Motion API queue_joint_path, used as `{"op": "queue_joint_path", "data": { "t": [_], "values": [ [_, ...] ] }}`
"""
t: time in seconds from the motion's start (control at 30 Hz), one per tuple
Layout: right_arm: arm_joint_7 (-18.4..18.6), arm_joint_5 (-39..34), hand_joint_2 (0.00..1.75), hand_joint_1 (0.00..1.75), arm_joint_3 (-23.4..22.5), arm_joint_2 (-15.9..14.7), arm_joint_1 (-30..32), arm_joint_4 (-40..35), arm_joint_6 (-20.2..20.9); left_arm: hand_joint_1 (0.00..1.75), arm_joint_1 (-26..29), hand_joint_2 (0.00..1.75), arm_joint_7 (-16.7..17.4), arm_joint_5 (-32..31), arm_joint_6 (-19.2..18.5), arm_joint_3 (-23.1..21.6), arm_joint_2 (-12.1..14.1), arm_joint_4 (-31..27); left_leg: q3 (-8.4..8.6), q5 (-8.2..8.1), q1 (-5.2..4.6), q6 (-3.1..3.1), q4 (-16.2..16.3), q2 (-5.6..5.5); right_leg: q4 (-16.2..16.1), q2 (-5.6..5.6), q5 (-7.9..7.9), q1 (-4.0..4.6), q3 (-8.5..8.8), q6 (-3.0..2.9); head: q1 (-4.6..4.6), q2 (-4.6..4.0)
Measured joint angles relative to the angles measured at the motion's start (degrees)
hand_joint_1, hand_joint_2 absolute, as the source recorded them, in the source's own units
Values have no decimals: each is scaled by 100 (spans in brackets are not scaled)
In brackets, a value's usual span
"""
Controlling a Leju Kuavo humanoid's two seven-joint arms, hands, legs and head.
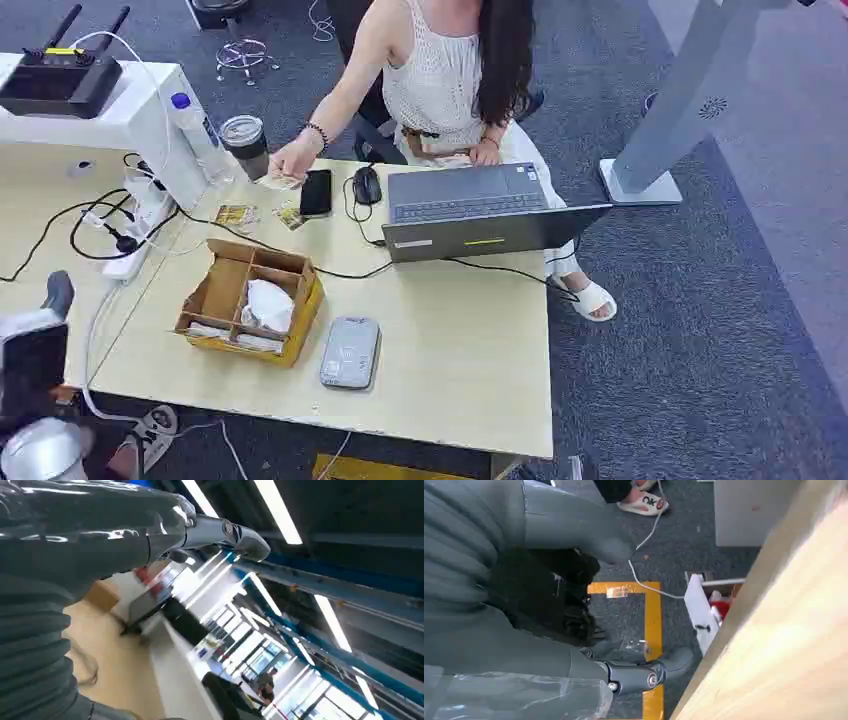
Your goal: Pass the card to the sensor for recognition and then transmit it.
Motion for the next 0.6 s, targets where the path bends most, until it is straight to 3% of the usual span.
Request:
{"op": "queue_joint_path", "data": {
  "t": [0.1, 0.2, 0.27, 0.4, 0.6],
  "values": [
    [40, 11, 175, 0, -2, 26, -21, -2, -4, 0, -322, 175, 303, -212, 105, -415, 340, 328, -1, 4, 1, -2, 1, 17, 0, 21, 9, 2, -10, -2, -2, 0],
    [140, 59, 175, 0, -7, 42, -43, -2, 7, 0, -907, 175, 1475, -1391, -192, -920, 775, 883, -4, 12, 2, 2, 5, 2, -2, 7, 9, 1, -14, -1, 0, 0],
    [214, 87, 175, 0, -11, 57, -89, -2, 13, 0, -1523, 175, 1995, -1977, -512, -1339, 1051, 1561, -13, 20, 1, 6, 5, -4, -1, -3, 16, 1, -14, 1, -2, 0],
    [269, 109, 175, 0, -22, 79, -113, -2, 17, 0, -2356, 175, 2193, -2256, -644, -1934, 1350, 2460, -16, 24, -1, 1, 4, 21, 1, 32, 30, 1, -21, 8, -2, 0],
    [280, 107, 175, 0, -70, 96, -102, 0, 39, 0, -2724, 175, 2289, -2323, -706, -2331, 1478, 2945, -31, 22, -1, 1, 6, 26, -4, 35, 31, -2, -40, 8, -2, 0]
  ]
}}
